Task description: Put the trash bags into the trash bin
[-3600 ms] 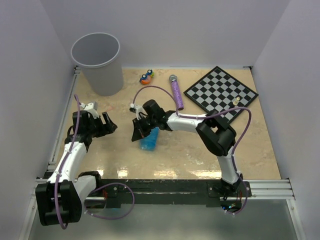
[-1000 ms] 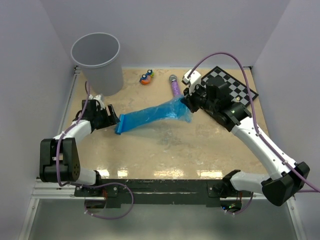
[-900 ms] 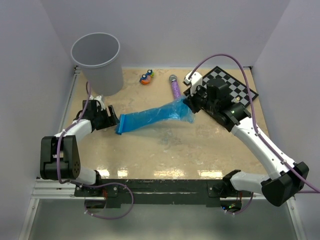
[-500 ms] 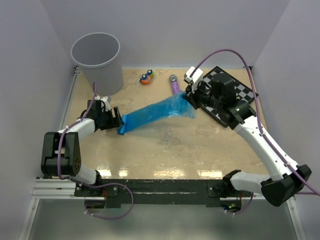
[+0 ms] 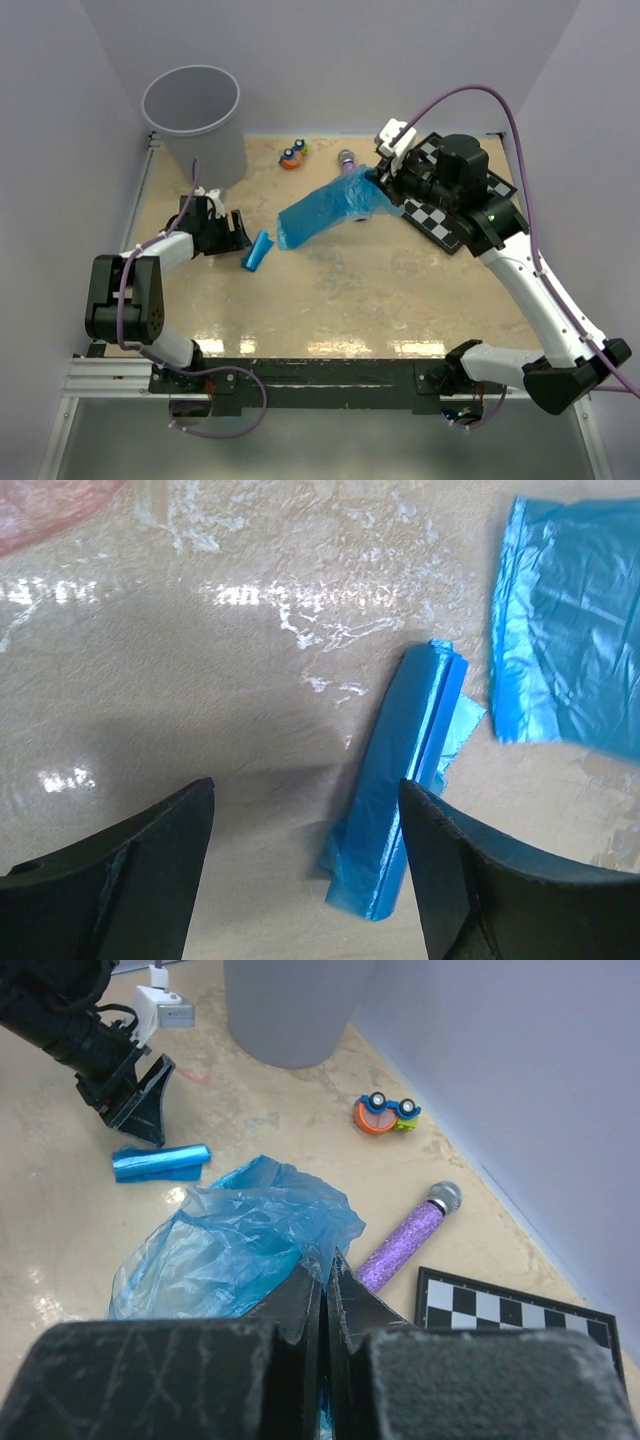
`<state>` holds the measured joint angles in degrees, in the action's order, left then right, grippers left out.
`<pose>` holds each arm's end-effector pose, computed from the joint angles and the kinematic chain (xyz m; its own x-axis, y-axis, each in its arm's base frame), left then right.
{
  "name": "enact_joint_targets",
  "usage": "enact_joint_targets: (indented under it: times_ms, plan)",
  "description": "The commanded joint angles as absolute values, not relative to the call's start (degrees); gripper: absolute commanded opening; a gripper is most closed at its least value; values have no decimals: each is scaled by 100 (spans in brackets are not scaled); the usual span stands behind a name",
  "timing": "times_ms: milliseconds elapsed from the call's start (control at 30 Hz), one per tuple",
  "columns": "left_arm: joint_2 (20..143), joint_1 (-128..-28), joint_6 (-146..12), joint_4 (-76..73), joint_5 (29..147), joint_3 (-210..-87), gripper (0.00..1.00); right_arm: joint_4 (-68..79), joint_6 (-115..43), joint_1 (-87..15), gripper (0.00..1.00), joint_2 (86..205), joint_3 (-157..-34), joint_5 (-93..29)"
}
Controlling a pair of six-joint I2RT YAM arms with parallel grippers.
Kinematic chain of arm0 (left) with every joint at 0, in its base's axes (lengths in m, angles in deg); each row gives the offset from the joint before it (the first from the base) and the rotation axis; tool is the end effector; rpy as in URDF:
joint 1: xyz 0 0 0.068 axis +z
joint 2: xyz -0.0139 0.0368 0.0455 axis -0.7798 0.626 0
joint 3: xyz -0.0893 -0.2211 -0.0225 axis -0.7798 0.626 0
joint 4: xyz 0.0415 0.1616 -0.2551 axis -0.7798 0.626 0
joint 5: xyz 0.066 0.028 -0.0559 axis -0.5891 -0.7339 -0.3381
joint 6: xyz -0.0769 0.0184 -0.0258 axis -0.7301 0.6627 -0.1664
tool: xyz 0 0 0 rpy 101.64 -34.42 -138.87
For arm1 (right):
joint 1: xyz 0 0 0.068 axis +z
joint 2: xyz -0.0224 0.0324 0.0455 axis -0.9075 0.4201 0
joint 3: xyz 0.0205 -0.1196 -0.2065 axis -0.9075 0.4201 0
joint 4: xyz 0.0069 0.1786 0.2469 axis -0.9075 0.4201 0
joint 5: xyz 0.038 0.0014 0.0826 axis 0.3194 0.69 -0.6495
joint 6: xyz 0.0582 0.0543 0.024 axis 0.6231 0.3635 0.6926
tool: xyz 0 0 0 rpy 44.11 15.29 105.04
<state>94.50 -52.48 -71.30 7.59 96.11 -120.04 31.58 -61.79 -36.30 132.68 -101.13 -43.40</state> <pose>0.3500 -0.0280 0.0646 -0.8131 -0.2515 -0.5250 -0.0370 0.9224 -0.3845 0.2902 0.1869 0.4175 0.0440 -0.3276 -0.9438 -0.7610 0.6011 -0.2441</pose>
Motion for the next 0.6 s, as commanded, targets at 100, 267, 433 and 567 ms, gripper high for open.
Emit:
enact_joint_targets:
  times_ms: [100,267,433,567]
  plan:
    - [9632,-5712,-6857,529,10012,-12412,79,3145,-6377,-3677,0,13178,-10169,-3652]
    - [9869,-6258,-6435,958,8977,-12711,74,2987,-6193,-3861,0,13029,-9800,-3440]
    - [10405,-6267,-6022,1538,8482,-13123,63,2829,-6061,-4046,0,12923,-9668,-3466]
    - [10643,-6285,-5635,1706,8711,-13256,48,2749,-6052,-4134,0,12826,-9501,-3405]
